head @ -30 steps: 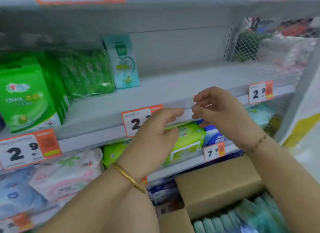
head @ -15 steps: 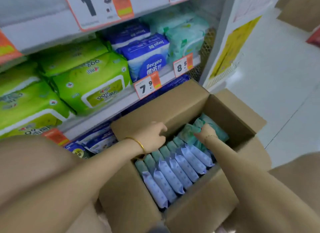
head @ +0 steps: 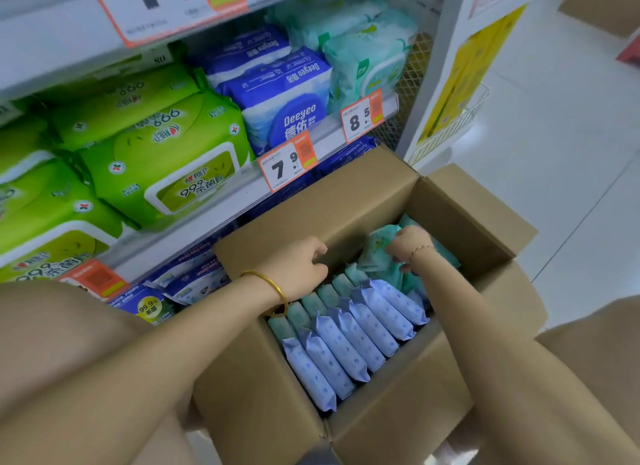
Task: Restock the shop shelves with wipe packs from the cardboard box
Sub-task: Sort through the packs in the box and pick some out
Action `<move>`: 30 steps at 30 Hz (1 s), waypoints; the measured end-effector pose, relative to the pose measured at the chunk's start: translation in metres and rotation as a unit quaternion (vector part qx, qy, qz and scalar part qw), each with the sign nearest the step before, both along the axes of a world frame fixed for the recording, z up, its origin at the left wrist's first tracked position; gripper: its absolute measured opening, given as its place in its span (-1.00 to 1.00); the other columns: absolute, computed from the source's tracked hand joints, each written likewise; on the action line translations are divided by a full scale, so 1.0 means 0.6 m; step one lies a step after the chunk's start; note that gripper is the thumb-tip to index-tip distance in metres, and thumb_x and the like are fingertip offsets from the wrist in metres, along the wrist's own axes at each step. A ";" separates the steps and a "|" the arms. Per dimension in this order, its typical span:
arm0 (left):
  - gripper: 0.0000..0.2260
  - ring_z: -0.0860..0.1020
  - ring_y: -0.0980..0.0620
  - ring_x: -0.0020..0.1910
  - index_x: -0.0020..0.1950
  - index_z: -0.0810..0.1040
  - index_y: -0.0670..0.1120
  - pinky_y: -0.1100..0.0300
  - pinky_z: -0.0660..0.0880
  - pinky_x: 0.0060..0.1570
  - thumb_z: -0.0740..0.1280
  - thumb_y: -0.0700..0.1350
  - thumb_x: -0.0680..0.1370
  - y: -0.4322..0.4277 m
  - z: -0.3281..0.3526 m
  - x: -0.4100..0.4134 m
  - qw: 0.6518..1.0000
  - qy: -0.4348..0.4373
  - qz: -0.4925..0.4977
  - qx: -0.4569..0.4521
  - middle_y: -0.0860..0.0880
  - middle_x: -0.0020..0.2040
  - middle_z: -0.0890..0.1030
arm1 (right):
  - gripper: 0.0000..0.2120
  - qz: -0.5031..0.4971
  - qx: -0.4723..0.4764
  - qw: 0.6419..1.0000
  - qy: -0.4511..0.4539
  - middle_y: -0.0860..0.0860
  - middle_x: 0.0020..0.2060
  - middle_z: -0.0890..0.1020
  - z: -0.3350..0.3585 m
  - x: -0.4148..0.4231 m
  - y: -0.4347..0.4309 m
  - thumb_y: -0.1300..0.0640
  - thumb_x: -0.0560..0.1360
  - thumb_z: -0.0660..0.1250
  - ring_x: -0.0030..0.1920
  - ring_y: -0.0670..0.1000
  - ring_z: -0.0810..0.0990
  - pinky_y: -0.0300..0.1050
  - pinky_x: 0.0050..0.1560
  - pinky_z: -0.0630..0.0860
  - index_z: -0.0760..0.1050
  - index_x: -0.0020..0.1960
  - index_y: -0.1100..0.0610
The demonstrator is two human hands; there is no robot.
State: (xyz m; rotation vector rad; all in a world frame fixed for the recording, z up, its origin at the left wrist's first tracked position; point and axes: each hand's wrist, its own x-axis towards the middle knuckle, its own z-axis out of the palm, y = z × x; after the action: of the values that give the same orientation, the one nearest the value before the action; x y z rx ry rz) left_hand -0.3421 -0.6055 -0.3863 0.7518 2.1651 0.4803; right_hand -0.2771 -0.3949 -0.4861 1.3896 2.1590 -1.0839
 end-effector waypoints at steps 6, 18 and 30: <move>-0.55 0.52 -0.22 0.20 0.46 0.17 -0.21 -0.04 0.49 0.19 0.16 -0.06 0.63 -0.016 0.012 0.028 0.898 -0.334 0.285 0.026 -0.31 0.28 0.47 | -0.87 -0.002 -0.312 0.943 0.112 0.11 -0.28 0.71 0.152 0.028 -0.006 0.34 0.54 0.23 -0.31 0.03 0.70 -0.10 -0.28 0.66 0.53 0.03 0.29; -0.63 0.59 -0.08 -0.15 0.26 0.36 -0.18 -0.08 0.61 -0.21 0.30 -0.40 0.49 -0.114 0.090 0.019 0.740 -0.281 0.483 0.375 -0.21 0.12 0.57 | -0.78 0.163 -0.441 0.850 0.236 0.06 -0.05 0.70 0.196 0.052 -0.118 0.32 0.37 0.40 -0.07 0.00 0.69 -0.11 -0.02 0.64 0.65 -0.01 0.15; -0.38 0.57 -0.05 0.10 0.38 0.27 -0.09 -0.01 0.60 -0.03 0.45 -0.31 0.40 -0.248 0.311 0.005 0.833 0.117 0.327 0.432 -0.13 0.19 0.54 | -0.82 0.361 -0.151 0.824 0.410 0.19 -0.05 0.66 0.412 -0.018 -0.273 0.25 0.45 0.39 -0.26 -0.09 0.57 -0.27 -0.42 0.46 0.52 0.05 0.18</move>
State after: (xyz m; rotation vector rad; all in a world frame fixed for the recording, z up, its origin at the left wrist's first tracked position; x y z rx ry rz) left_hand -0.3392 -0.7543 -0.1995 0.4863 2.3646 1.8976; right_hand -0.2879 -0.5585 -0.2387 -0.1663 2.5038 -1.7371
